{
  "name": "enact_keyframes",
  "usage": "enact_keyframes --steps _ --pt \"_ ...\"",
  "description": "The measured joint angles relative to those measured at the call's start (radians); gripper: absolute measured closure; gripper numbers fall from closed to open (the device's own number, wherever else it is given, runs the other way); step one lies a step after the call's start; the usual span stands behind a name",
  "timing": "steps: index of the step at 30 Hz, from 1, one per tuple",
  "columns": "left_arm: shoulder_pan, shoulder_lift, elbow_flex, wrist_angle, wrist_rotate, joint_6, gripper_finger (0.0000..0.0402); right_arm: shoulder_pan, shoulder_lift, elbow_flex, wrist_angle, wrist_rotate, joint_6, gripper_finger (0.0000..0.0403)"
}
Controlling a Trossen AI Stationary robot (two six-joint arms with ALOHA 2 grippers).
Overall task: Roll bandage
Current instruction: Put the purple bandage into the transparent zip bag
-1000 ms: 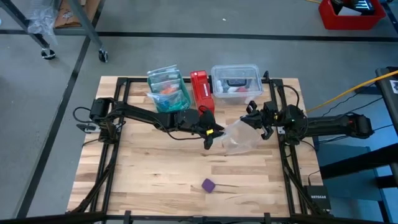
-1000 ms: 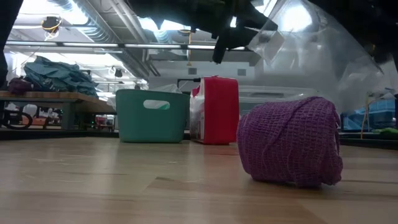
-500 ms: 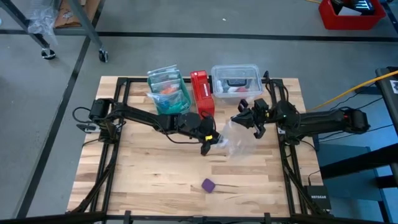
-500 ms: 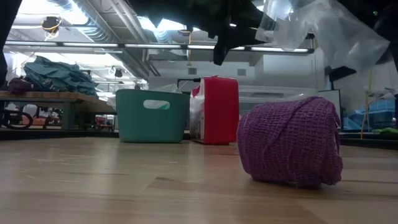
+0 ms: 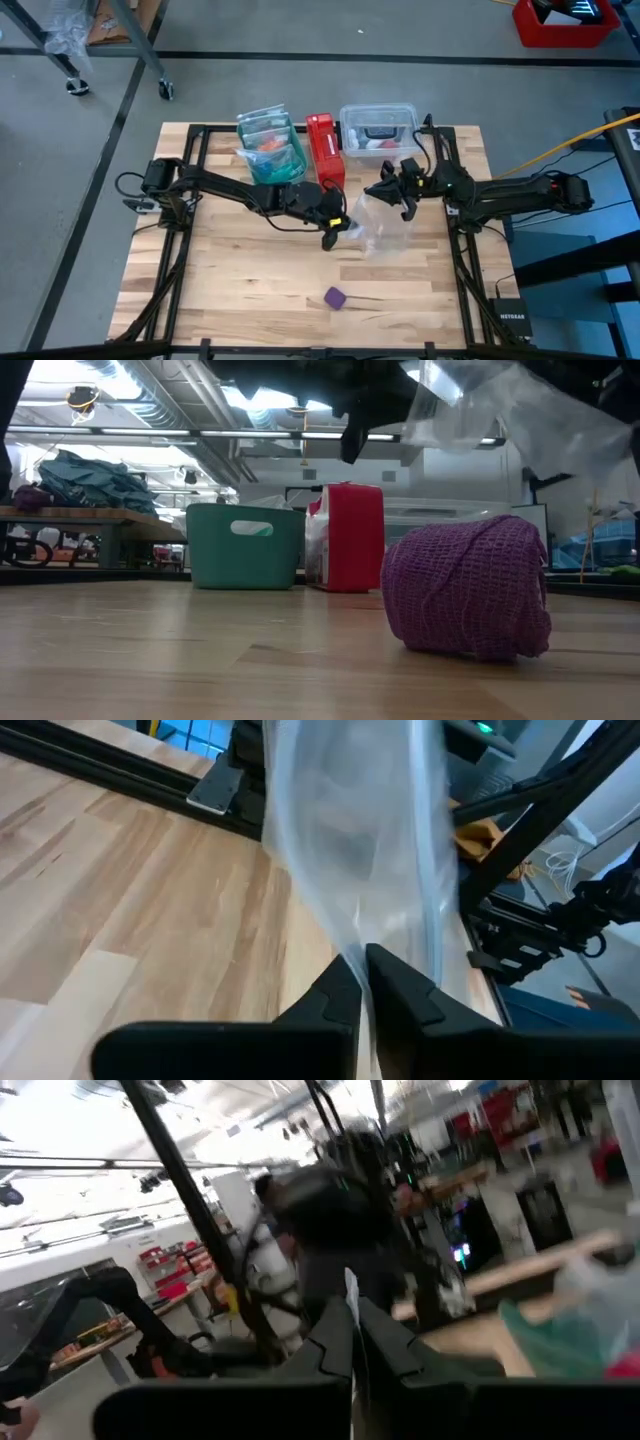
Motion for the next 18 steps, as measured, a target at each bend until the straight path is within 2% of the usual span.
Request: enact_keyframes --steps 6,12,18 --pt "0.022 -0.043 0.000 -0.017 -0.002 0.005 0.0399 0.005 0.000 0.000 -0.093 -0.005 0.064 0.0398" --pt "0.060 -0.084 0.000 -0.026 -0.010 0.005 0.0401 0.067 0.000 0.000 -0.113 0.009 0.064 0.0398" --pt "0.074 -0.085 0.000 -0.058 0.008 -0.024 0.0401 0.120 0.000 0.000 -0.113 0.126 0.058 0.0398"
